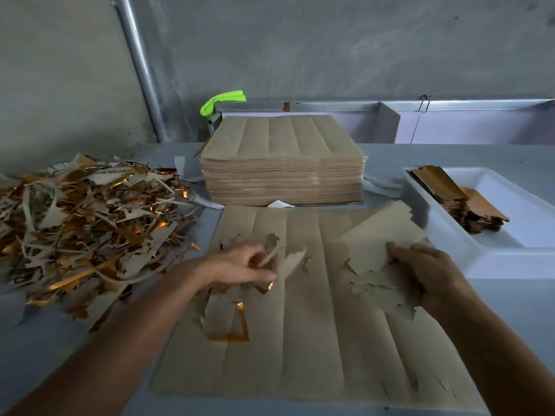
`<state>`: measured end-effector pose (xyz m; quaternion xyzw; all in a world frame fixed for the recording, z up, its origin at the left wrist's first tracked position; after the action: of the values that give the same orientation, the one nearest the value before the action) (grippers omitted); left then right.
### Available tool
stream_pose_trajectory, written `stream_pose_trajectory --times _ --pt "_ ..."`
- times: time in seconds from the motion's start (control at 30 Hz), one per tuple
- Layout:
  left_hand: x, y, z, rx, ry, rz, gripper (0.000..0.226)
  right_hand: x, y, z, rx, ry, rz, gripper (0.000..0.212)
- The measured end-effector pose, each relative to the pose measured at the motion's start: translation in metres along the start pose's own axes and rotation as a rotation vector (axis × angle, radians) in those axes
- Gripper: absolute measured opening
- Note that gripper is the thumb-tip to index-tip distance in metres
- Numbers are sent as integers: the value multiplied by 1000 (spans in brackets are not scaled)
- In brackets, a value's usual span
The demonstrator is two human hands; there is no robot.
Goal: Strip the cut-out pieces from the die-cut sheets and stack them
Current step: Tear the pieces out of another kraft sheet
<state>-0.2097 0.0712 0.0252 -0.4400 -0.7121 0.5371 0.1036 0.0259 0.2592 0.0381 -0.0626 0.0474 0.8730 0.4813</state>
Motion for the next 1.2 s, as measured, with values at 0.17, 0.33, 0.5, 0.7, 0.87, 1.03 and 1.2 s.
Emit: stream_pose_trajectory --times 0.17,0.33,0.5,0.7,0.87,1.03,1.2 --pt "-2 46 -6 251 48 187 114 -5 24 -9 14 40 139 21" --pt "25 25 -40 46 102 -112 79 -8 36 -14 376 79 220 27" --pt "44 45 -69 187 131 -31 54 -15 46 -16 525 98 358 38" --pt "37 -24 13 85 -199 -327 27 -10 43 -19 374 16 291 25" --pt "-20 -133 79 641 -343 -756 31 -4 47 -3 239 -105 256 8" --pt "-68 -188 100 548 -318 -1105 45 1 50 11 114 -218 290 20" --pt "-36 -134 113 499 -332 -803 36 -3 58 -2 30 -230 310 29"
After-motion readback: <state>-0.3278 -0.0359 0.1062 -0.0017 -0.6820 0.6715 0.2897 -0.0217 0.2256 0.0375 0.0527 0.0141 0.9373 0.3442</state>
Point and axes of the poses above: each hand's wrist, its own x-axis towards the middle knuckle, its own y-axis out of the palm, z = x × y, the point moved 10 cm from there along x, towards the middle knuckle, and after that the axes turned 10 degrees about -y, right-handed, at the moved point
